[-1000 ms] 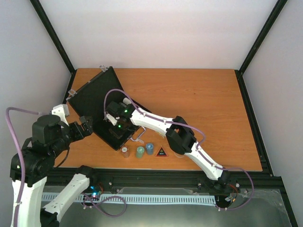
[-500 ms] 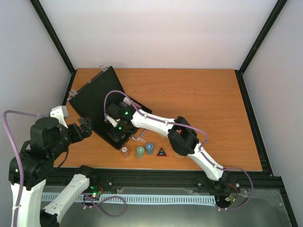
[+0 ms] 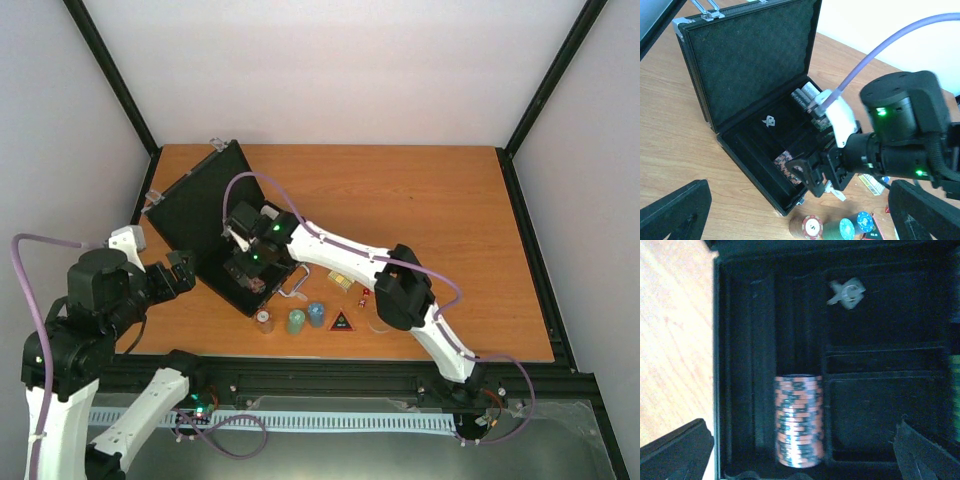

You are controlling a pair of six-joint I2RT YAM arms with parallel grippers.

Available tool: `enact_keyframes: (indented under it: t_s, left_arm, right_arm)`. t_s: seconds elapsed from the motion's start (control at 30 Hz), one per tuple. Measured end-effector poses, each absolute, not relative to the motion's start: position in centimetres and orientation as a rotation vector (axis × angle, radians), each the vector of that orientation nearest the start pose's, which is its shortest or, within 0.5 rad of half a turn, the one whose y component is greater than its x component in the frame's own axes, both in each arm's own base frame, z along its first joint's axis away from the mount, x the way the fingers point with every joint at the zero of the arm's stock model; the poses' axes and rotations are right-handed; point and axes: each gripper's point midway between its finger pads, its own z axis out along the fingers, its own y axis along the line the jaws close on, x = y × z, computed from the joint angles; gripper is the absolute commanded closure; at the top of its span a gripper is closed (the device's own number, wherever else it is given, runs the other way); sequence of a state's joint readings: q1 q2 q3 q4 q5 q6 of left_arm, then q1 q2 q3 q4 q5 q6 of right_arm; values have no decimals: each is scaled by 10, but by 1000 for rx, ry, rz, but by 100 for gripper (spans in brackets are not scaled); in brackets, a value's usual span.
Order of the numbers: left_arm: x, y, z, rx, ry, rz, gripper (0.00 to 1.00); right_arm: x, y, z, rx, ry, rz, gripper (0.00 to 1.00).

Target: Pack up texas hold em set

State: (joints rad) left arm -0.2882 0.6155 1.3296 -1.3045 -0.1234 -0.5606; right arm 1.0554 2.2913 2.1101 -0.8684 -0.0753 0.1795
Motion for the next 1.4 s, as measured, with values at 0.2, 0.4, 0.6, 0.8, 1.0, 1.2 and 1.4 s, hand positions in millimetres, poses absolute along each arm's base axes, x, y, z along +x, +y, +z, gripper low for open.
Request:
enact_keyframes:
  t_s: [0.2,0.4,0.6,0.8,1.0,1.2,1.4]
  left_arm:
    - [156,-24,333,-365,2162,-343,0]
    - [162,-25,330,-339,2190,-317,0]
    - [167,-30,326,-304,2213,-319,0]
    - [171,-42,312,-241,2263,-355,0]
    - [175,-51,306,-198,2294,-388,0]
    - [174,-55,307,-169,2295,-405,0]
    - [173,-57,305,-158,2302,-415,0]
  right_arm:
    - [301,463,138,-941,2486,333,0]
    - [333,354,117,-610,2681,23,0]
    - [321,269,92,-327,2824,-234,0]
    - [316,255,85,-49,2878,-215,0]
    - [319,257,79,215,2891,-123,0]
    - [305,251,51,434,2941,-85,0]
    - [302,257,44,487,2950,-33,0]
